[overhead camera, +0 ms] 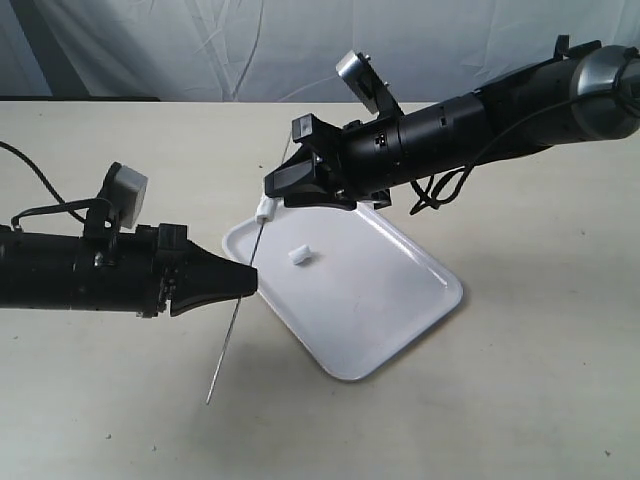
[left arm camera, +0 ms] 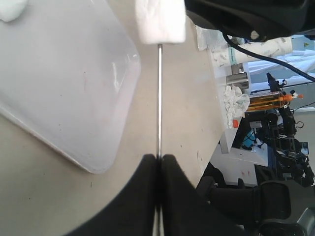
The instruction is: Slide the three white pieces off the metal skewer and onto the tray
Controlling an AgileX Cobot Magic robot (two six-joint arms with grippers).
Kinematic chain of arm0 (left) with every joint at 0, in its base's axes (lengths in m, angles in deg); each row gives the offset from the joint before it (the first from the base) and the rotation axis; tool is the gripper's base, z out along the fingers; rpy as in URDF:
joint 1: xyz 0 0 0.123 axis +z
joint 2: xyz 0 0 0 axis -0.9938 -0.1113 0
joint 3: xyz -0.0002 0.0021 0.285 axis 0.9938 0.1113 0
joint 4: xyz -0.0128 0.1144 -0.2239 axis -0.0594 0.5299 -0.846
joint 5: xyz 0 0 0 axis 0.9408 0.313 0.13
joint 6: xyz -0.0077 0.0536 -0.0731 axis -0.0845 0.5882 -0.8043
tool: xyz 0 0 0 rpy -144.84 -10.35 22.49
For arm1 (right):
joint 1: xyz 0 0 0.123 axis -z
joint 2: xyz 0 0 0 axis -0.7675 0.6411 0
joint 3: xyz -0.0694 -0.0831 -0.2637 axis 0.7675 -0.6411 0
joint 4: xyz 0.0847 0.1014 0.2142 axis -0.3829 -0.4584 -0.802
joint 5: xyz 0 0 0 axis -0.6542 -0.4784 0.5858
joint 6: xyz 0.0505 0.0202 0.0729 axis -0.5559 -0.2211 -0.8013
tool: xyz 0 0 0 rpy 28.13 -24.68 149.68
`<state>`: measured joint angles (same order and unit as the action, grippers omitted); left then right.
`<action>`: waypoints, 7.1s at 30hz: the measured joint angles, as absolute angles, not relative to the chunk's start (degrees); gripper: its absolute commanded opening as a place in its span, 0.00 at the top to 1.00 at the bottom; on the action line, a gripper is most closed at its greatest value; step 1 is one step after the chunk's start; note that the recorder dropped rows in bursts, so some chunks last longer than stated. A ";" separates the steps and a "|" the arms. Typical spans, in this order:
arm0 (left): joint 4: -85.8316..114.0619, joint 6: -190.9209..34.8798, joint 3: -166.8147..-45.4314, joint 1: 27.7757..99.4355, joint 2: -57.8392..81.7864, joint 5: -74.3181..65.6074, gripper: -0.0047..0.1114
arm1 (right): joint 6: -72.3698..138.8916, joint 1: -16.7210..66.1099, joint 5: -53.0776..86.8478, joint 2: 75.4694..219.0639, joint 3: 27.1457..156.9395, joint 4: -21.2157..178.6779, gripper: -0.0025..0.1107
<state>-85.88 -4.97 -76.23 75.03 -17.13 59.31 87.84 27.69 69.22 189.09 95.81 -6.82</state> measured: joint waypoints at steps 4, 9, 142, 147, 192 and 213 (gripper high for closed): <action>-85.88 -4.97 -76.23 75.03 -17.13 59.31 0.96 | 87.84 27.69 69.22 189.09 95.81 -6.82 0.83; -85.88 -4.97 -76.23 75.03 -17.13 59.31 0.96 | 87.84 27.69 69.17 189.09 95.81 -6.82 0.83; -86.27 -8.79 -81.12 73.89 -17.25 53.91 0.96 | 72.85 24.20 51.83 189.09 103.03 7.35 0.82; -86.27 -9.22 -81.12 73.89 -17.25 53.88 0.96 | 72.85 24.20 48.75 189.09 103.03 8.96 0.82; -85.53 0.41 -67.78 73.47 -11.37 46.49 0.96 | 60.46 24.20 52.40 183.30 103.03 38.35 0.53; -73.81 -8.98 -67.66 73.47 38.79 15.00 0.96 | 58.02 25.29 30.08 138.72 73.59 57.15 0.63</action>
<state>-73.81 -8.98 -67.66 73.47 38.79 15.00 58.02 25.29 30.08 138.72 73.59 57.15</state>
